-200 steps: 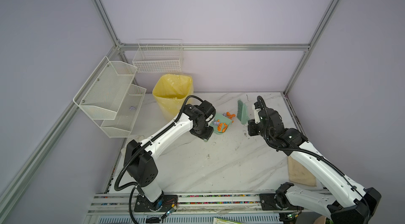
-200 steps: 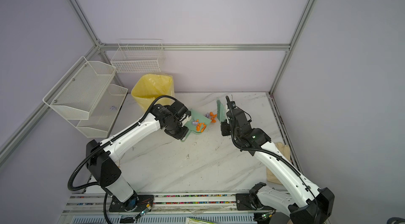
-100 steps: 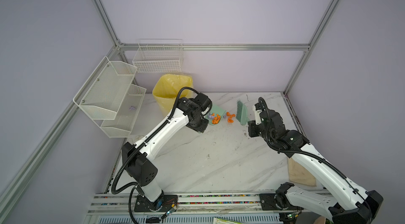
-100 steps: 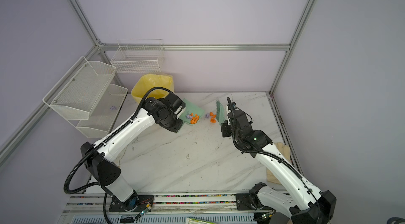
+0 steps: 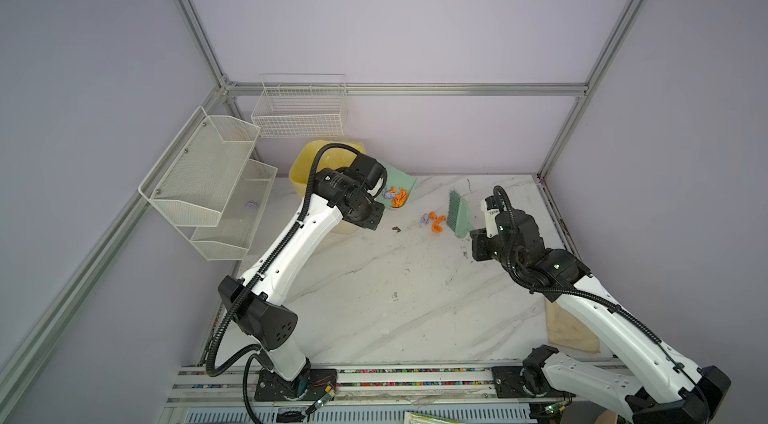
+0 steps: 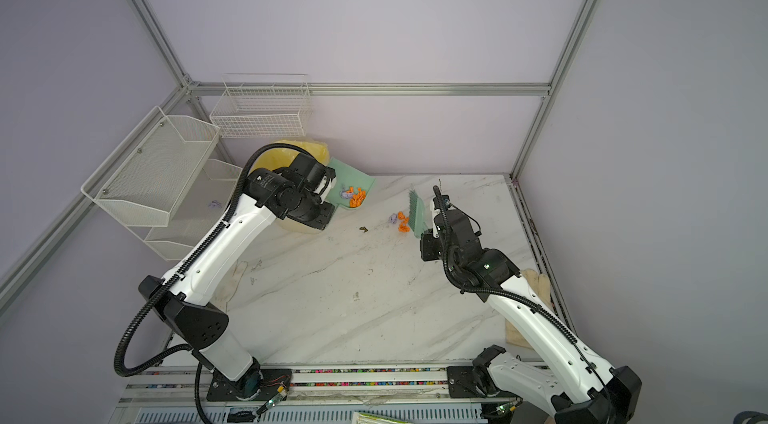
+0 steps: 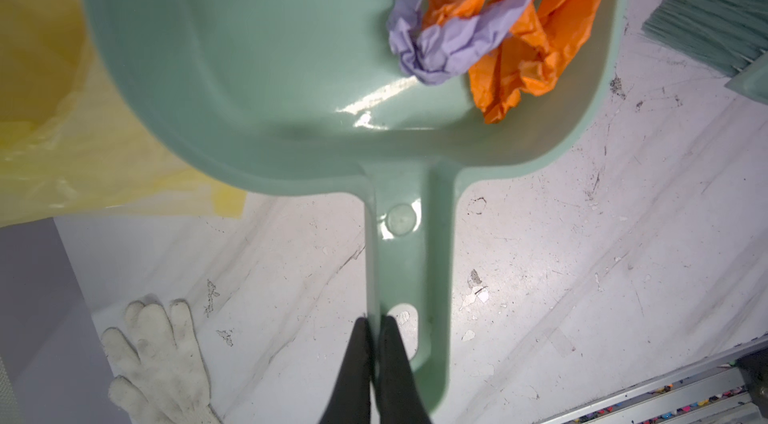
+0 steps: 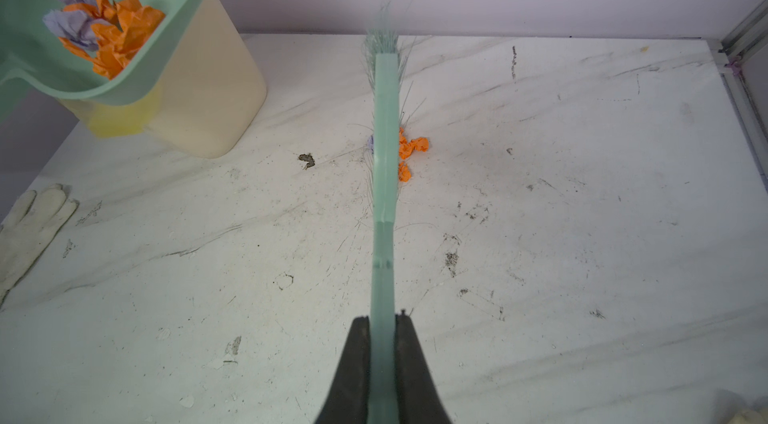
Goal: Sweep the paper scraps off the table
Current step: 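Carry the dustpan to the yellow bin and tip it with the left gripper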
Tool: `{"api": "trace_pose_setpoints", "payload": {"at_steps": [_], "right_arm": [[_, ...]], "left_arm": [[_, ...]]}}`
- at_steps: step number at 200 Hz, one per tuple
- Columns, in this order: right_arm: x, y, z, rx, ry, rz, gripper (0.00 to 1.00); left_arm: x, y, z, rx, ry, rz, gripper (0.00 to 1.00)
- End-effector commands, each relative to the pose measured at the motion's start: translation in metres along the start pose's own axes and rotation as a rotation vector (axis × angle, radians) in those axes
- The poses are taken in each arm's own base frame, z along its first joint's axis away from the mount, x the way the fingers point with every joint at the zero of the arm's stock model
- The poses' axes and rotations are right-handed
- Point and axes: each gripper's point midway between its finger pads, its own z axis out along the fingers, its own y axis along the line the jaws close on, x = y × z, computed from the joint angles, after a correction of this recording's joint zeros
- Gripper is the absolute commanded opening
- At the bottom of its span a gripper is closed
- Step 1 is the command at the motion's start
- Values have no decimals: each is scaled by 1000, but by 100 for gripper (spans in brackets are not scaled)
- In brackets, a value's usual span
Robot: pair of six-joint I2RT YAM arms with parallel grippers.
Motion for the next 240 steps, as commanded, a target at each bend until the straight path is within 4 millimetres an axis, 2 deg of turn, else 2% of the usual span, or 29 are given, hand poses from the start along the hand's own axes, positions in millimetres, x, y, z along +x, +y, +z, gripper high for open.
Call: {"api": "trace_pose_setpoints", "payload": {"at_steps": [1,45,116,169,240], "right_arm": [[-6,0,-5,-9,-36,25,0],[-4,0,-5,-13,-33,28,0],[1,4,2,-37,-22,33,0],[4,3,3,-34,-22,34,0],[19,-1,10,-33,-20,11,0]], "left_arm": [[-27,18,-48,-17,-159,-21,0],[-36,47,-60,-74,-206,-69,0],[-43,116,-75,-214,-253,-205,0],[-46,167,-88,-446,-272,-254,0],[-35,218,-76,-843,-185,-185,0]]}}
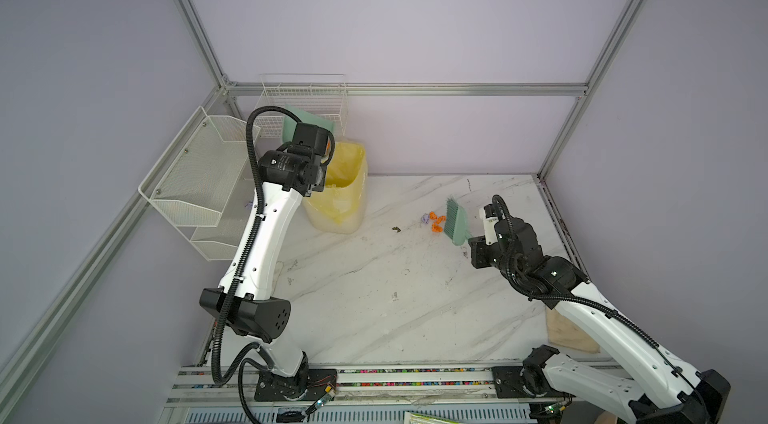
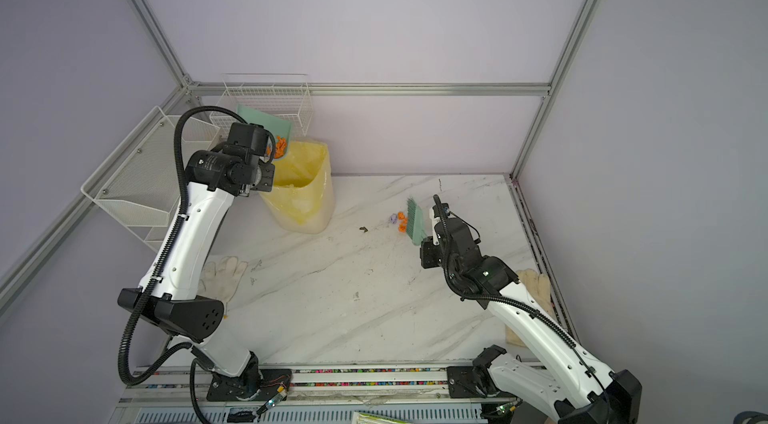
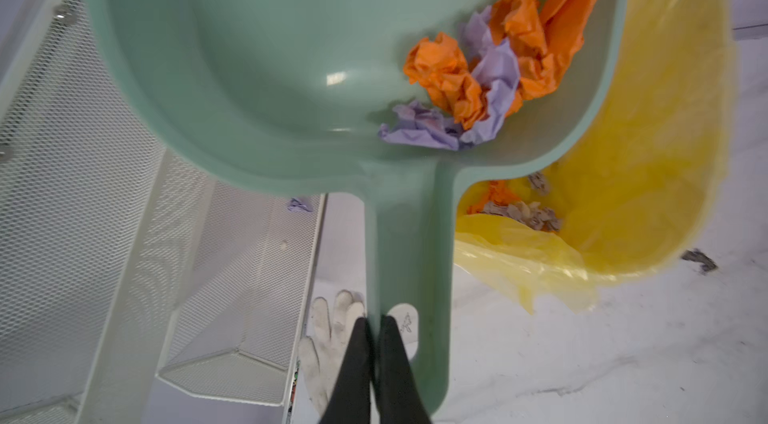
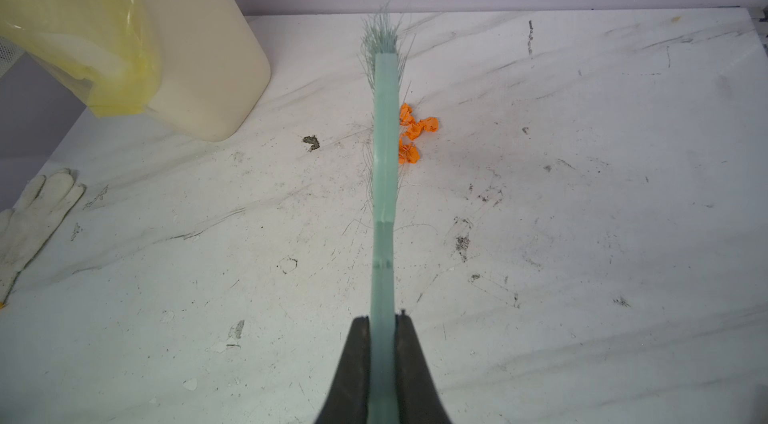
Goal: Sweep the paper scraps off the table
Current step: 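Carry the dustpan to the yellow bin and tip it with the left gripper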
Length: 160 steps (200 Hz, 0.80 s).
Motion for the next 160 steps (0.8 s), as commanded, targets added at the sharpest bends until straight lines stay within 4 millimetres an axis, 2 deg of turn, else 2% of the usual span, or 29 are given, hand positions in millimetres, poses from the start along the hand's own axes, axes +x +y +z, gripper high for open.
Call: {"api": "trace_pose_setpoints", "payload": {"at_steps": [1,34,55,94,128,160], "right_arm": [[-5,0,1,-4,-45,-2,0],[2,-4,12,13,-29,-8,0],[1,-1,14,4,-34,-13,0],[1,-5,11,22,-41,-27,0],[0,-8,5,28,-60,-20,0],[0,-8,8,27,-55,-27,0]], "left_arm": [[-7,26,10,-208,-37,46,0],[-8,36,15,-443,-18,193,0],[-9,33,14,-546,-29,253,0],[-9,16,14,-648,-40,386,0],[-12,20,9,-717,-73,406,0],[-18,24,1,-756,-93,413,0]]}}
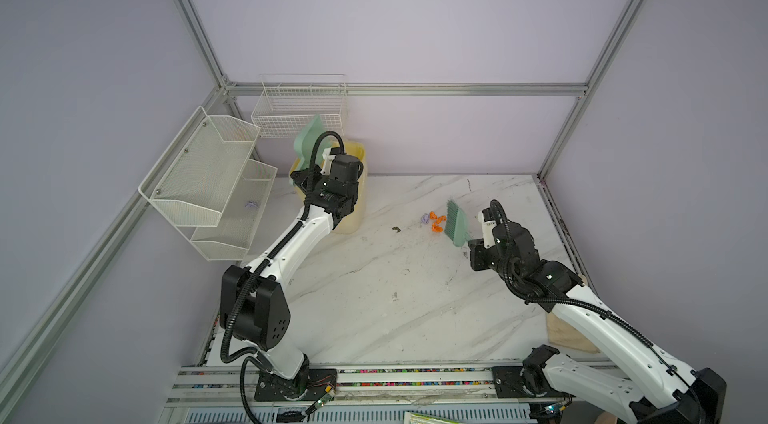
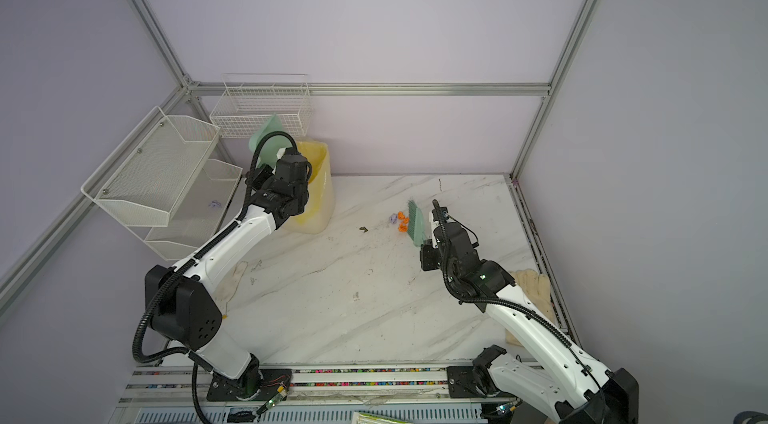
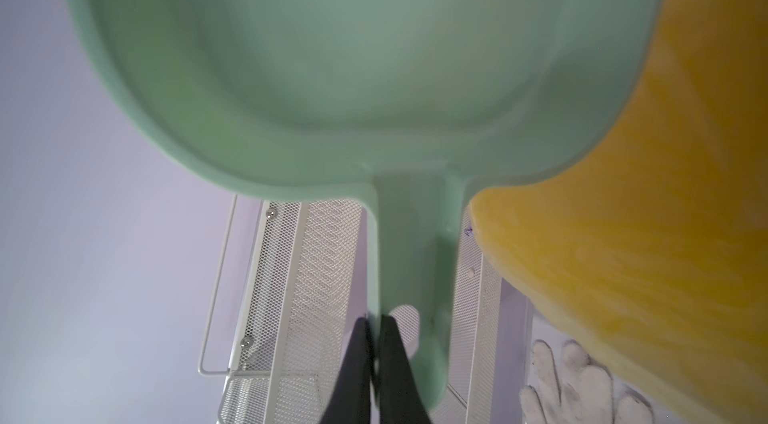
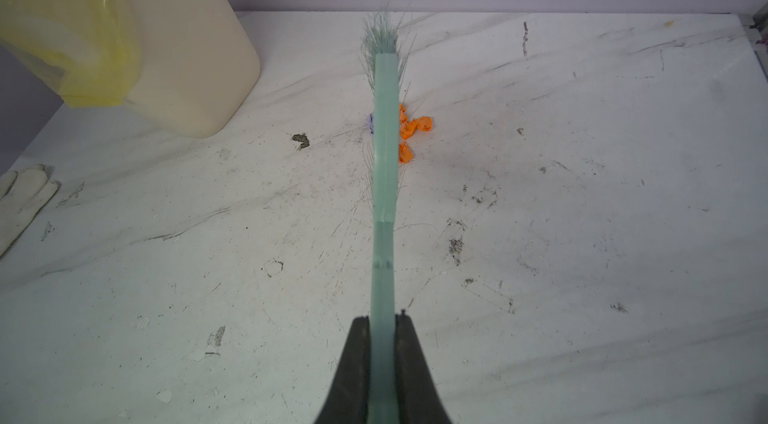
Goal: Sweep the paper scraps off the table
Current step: 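Carry the dustpan to the yellow bin and tip it with the left gripper, then bring the empty dustpan back down toward the scraps with the left gripper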
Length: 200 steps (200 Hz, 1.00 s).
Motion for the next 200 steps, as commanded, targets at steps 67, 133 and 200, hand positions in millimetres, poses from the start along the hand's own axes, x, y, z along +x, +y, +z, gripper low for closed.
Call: {"api": "trace_pose_setpoints", "payload": {"at_steps": [67,133,200], "right_arm": [[-6,1,2,-4,-23,-1,0],[-12,4,-4,-25,-35,34,0],[-20,12,-13,-71,-47,78,0]], "left_arm": [[4,54,-16,-27,-26,-180,0],[1,58,-31,38,-80,-226,0],[-18,49,-95,402,-183,-363,0]]}}
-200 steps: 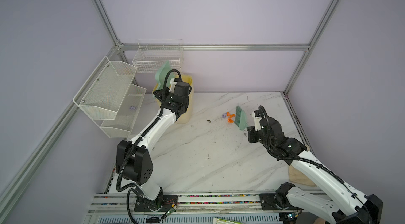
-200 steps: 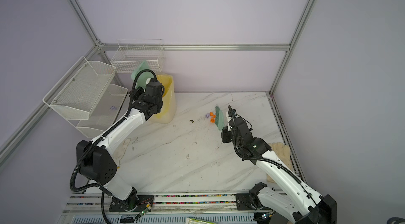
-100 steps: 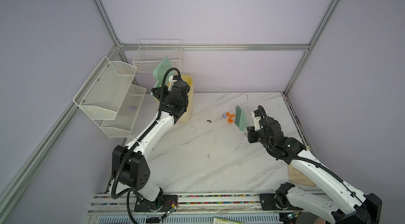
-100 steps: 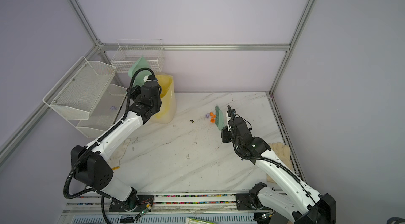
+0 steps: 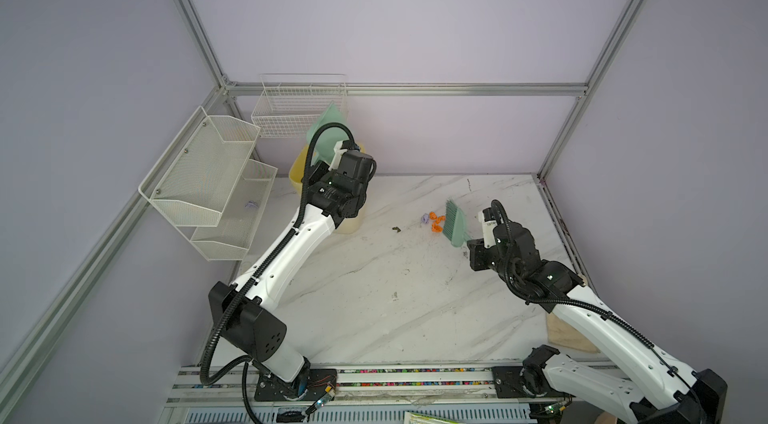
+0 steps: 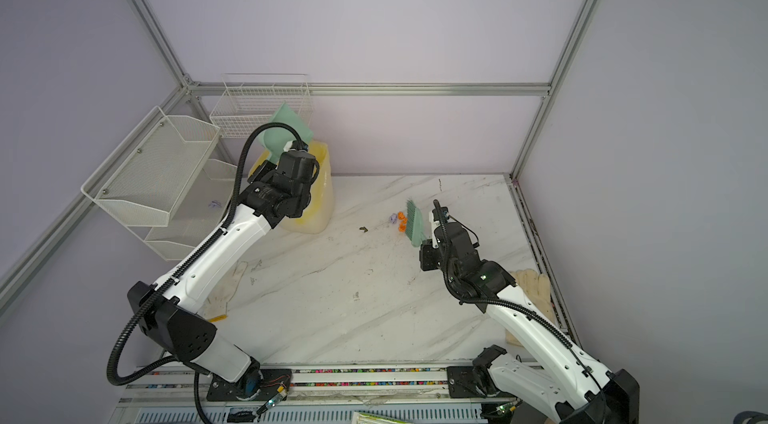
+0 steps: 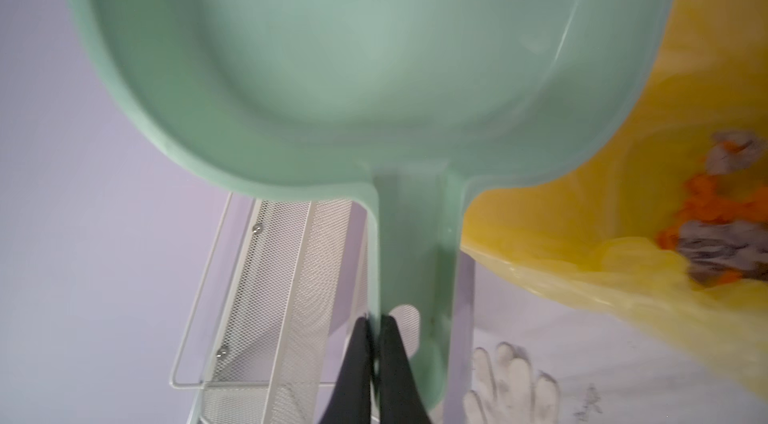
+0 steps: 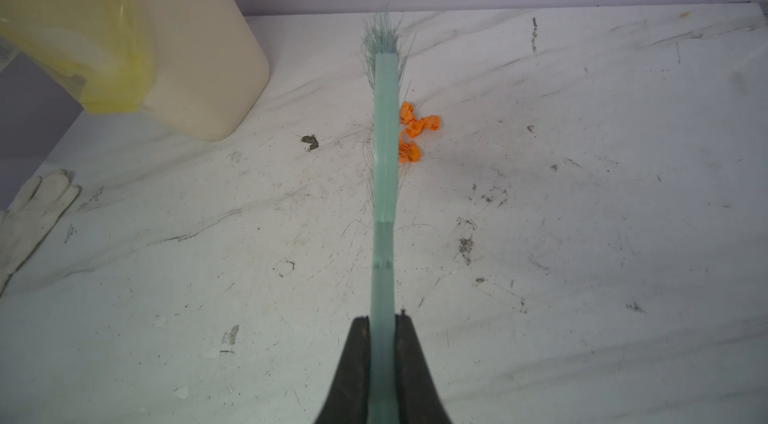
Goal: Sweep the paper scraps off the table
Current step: 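Bring the empty dustpan back down toward the scraps with the left gripper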
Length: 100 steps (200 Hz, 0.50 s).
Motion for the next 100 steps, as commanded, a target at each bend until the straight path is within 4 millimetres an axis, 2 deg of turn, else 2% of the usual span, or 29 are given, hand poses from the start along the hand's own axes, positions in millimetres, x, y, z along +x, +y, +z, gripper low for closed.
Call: {"api": "trace_pose_setpoints", "payload": {"at_steps": [1,42,73,100], "right_arm": [[-21,8,-12,-41,-55,42,0],[-32,7,-19,-21,-76,53,0],[-41,10,-19,-25,-83,65,0],[-46,6,-16,13,-79,49,0]], "left_arm": [[-7,8,-30,152,-21,-159,0],[-23,-11,-75,335,-102,-189,0],[-24,-51,-105,539,-118,-181,0],[-14,-81,-116,664,-99,-149,0]]}}
